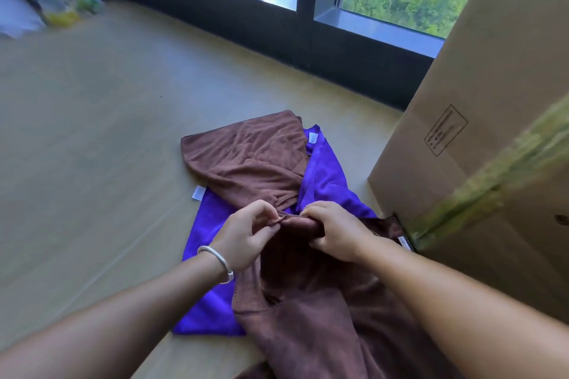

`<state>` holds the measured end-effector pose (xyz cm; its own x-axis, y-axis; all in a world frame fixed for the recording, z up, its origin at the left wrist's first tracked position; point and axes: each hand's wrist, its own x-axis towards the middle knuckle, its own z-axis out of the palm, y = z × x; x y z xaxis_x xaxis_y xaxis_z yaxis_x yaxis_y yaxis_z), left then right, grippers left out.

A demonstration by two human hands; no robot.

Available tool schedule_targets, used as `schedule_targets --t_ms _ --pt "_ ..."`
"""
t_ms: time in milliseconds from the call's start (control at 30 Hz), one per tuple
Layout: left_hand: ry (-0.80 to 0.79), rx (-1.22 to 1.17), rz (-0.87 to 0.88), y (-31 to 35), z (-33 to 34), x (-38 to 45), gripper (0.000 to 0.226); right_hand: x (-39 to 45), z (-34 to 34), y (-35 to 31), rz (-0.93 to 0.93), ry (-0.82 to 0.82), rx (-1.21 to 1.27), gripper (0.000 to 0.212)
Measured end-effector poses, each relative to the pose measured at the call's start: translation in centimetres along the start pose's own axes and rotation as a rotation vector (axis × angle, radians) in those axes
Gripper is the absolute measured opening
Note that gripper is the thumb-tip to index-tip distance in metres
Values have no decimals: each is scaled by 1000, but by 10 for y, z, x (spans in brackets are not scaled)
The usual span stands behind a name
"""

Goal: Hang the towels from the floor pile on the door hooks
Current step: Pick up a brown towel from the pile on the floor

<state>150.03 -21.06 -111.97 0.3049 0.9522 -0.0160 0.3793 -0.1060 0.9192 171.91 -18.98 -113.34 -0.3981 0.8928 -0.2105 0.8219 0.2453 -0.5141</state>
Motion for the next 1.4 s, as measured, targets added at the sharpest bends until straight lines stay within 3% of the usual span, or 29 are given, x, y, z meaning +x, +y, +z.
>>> schedule_targets --t_ms 67,100,267,501,701,901,1101,1302,1402 --pt "15 -160 -82 0 -10 -4 14 2 0 -6 -9 7 49 20" --pt "48 -219 -127 -1 -15 -4 15 2 -2 -7 -8 33 52 18" --pt "190 -380 -291 -12 -32 -6 25 -8 -24 -3 -9 58 -83 25" --pt "358 -558 -375 -7 -49 -16 22 -19 -76 -10 70 -233 -170 29" --pt "541 -532 -440 46 -88 -39 25 -41 -135 -57 104 -278 -388 31" --pt "675 -453 -476 128 -161 -82 23 -56 -212 -138 -41 -61 -506 28" --pt "848 -368 -479 219 -255 -131 18 -57 -279 -247 -156 -154 -411 26" --pt "1065 -245 -487 296 -360 -195 16 -41 -342 -388 -256 115 -409 44" --pt "1166 -227 -461 328 -412 -225 11 -30 -365 -460 -341 96 -298 36"
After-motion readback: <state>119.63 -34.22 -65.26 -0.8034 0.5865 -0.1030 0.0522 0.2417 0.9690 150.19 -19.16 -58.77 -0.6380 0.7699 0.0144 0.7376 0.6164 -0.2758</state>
